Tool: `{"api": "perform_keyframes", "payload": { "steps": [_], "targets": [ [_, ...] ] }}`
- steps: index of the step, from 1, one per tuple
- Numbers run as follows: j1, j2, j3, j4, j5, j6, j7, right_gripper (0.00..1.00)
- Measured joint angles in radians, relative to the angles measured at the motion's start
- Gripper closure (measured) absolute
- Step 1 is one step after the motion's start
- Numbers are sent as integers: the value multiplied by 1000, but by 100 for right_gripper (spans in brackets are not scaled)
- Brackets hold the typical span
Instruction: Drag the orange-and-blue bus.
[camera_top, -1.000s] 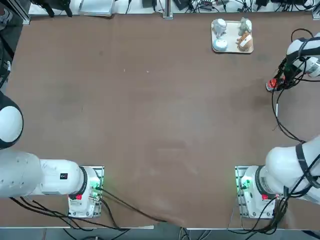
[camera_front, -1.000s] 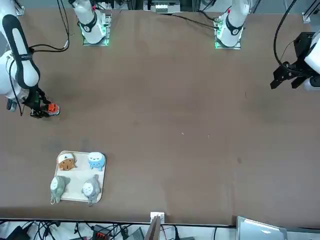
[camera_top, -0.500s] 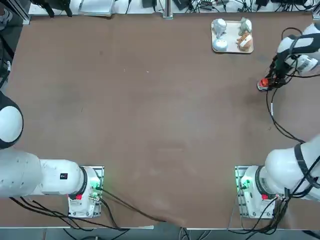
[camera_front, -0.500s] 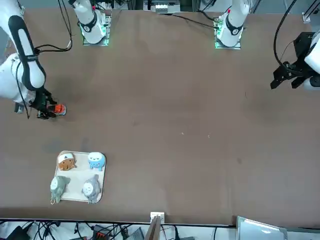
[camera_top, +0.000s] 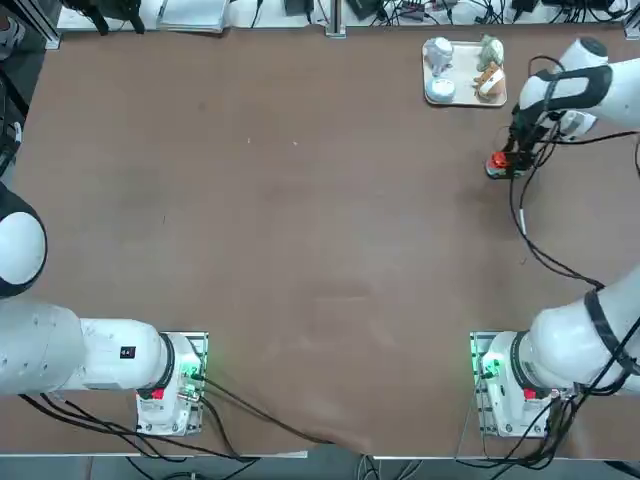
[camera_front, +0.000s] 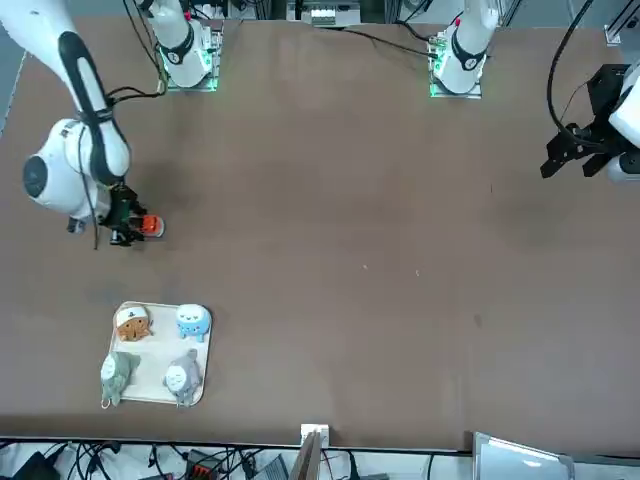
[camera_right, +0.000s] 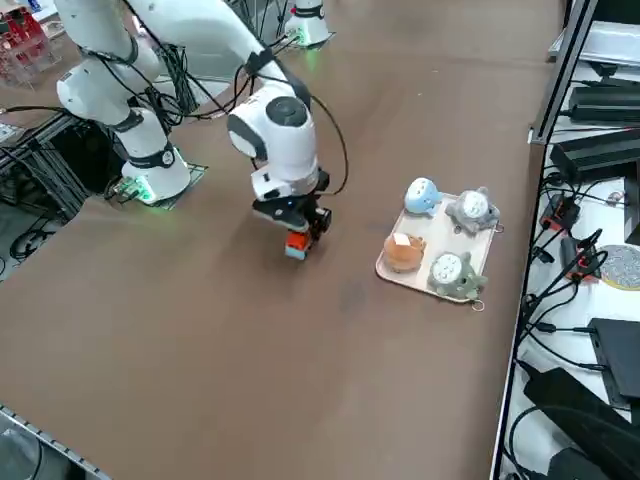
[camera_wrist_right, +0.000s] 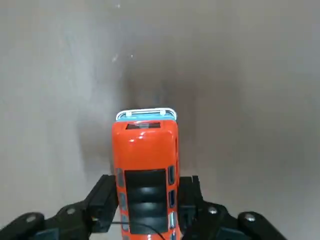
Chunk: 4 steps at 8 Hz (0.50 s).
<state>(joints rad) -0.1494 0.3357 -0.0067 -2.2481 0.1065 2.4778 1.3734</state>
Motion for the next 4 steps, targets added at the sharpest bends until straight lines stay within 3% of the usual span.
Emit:
{"api": "perform_keyframes", "payload": {
  "steps": [2, 4],
  "targets": [
    [-2, -24, 24, -51, 1, 70, 30, 37],
    [0, -29, 100, -67, 2, 95, 133, 37]
  ]
}}
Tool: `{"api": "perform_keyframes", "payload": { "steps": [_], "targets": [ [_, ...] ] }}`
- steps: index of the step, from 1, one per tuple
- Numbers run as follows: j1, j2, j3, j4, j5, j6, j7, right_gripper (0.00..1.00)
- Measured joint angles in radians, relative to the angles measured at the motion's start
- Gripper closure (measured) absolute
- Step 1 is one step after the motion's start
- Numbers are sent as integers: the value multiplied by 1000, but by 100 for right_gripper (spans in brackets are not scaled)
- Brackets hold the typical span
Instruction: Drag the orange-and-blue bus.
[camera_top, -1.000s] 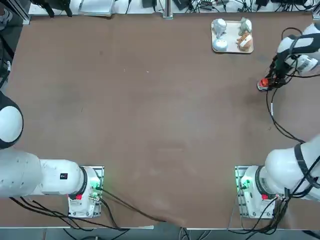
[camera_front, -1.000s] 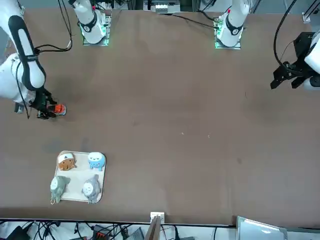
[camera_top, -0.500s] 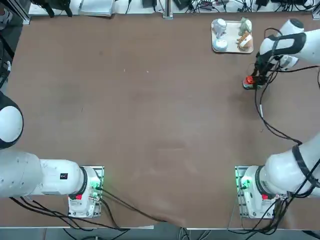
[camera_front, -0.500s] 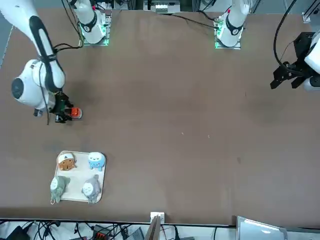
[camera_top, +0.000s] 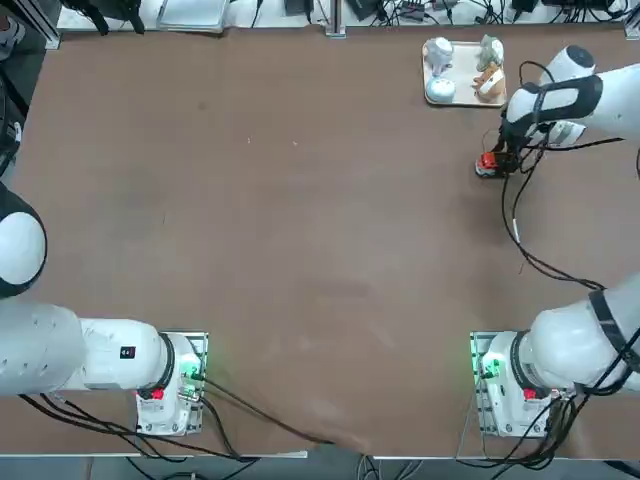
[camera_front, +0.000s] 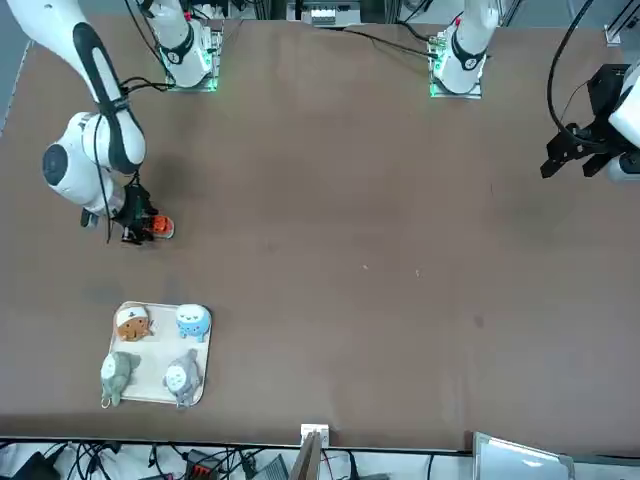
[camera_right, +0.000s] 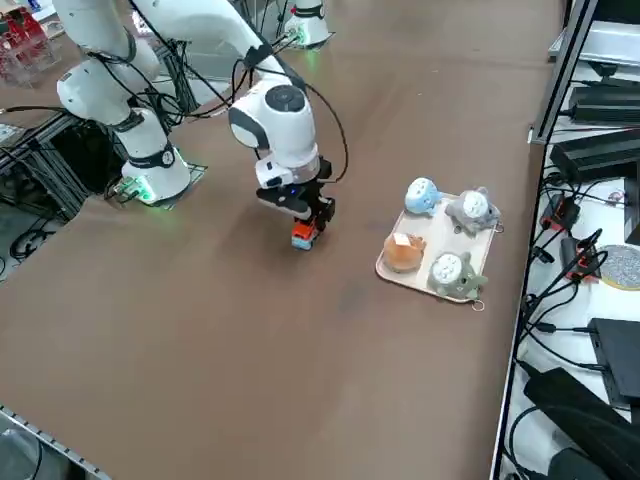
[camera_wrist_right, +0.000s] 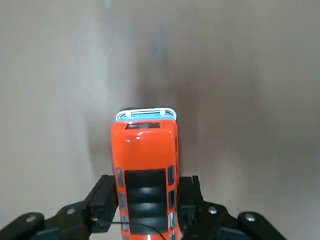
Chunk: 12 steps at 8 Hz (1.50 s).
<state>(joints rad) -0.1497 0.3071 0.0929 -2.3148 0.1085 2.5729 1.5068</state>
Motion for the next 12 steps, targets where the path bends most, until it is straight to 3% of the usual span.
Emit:
{"api": "perform_keyframes", "payload": {
  "steps": [2, 3, 6, 12],
  "targets": [
    [17, 3, 67, -9, 1, 34, 100, 37],
    [41, 2, 81, -19, 1, 66, 143, 37],
    [162, 3, 91, -53, 4, 188, 267, 37],
    [362, 41, 90, -9, 4, 228, 401, 37]
  ]
}}
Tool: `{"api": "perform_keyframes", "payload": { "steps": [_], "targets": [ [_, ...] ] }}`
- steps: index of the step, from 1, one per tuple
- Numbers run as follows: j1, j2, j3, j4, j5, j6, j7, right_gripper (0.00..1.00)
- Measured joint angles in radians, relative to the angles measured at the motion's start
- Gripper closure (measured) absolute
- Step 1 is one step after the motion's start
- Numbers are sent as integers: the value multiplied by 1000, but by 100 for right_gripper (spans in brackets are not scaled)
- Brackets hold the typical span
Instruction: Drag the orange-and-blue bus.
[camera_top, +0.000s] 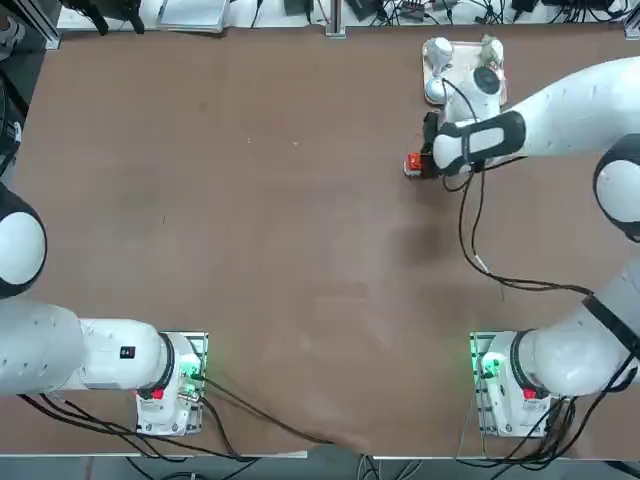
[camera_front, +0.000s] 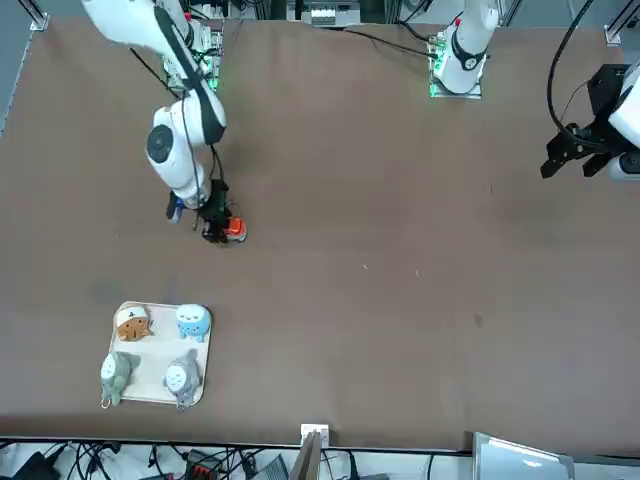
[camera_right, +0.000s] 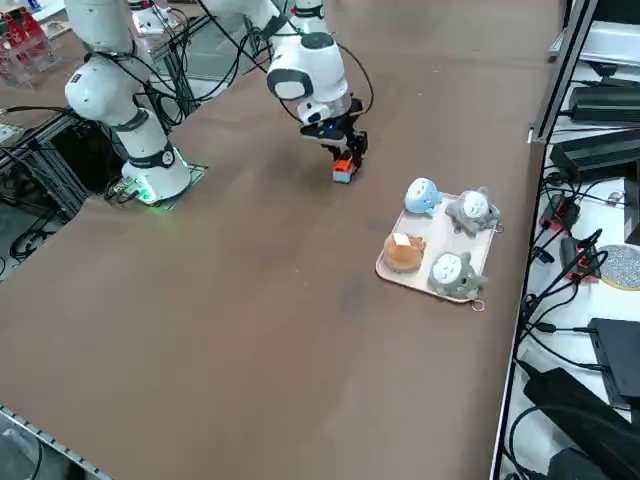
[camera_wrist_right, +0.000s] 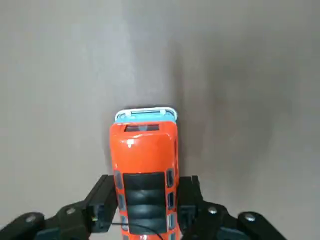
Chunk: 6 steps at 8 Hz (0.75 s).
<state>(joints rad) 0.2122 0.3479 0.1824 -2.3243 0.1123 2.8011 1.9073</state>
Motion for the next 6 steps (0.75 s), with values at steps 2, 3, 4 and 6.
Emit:
{"api": "perform_keyframes", "payload": {
  "steps": [2, 3, 4, 6],
  "targets": [
    [20, 10, 0, 17, 0, -10, 25, 37],
    [30, 20, -1, 42, 0, -43, 39, 37],
    [48, 40, -1, 87, 0, -96, 61, 37],
    [92, 80, 0, 166, 0, -164, 107, 37]
  ]
}}
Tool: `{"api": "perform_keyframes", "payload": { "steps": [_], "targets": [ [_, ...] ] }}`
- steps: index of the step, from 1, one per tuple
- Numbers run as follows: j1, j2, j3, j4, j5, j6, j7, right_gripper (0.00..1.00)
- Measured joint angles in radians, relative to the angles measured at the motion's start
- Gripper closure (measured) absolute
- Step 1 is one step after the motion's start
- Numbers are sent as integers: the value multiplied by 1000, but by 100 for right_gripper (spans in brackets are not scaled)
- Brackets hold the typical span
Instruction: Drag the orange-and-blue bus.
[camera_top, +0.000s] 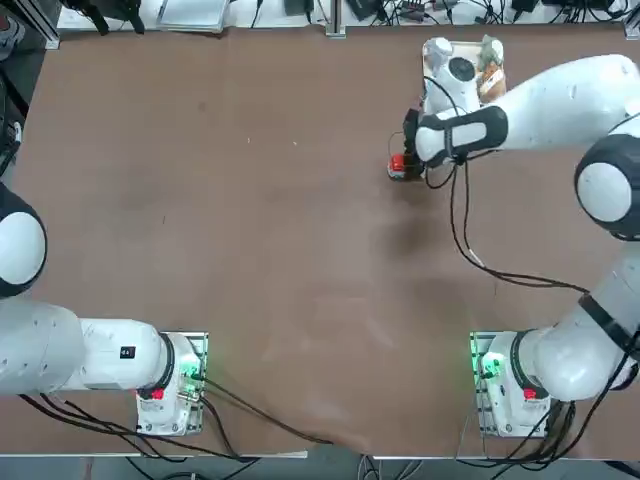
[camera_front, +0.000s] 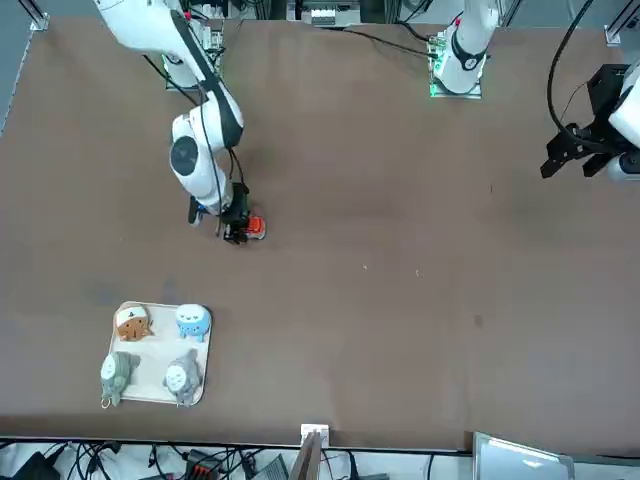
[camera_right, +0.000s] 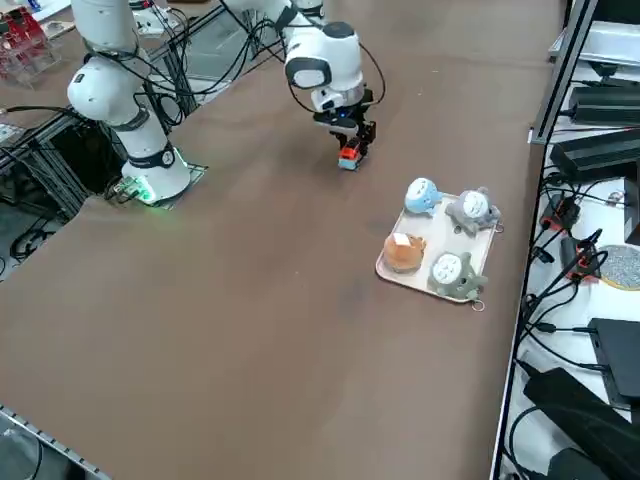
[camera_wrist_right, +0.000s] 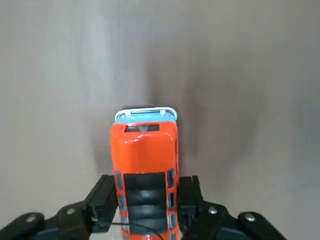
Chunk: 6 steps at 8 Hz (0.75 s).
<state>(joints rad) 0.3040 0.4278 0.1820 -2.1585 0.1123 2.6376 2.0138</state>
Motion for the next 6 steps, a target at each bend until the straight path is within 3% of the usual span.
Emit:
{"api": "perform_keyframes", "payload": {
  "steps": [6],
  "targets": [
    [107, 38, -1, 58, 0, -2, 111, 37]
  ]
}}
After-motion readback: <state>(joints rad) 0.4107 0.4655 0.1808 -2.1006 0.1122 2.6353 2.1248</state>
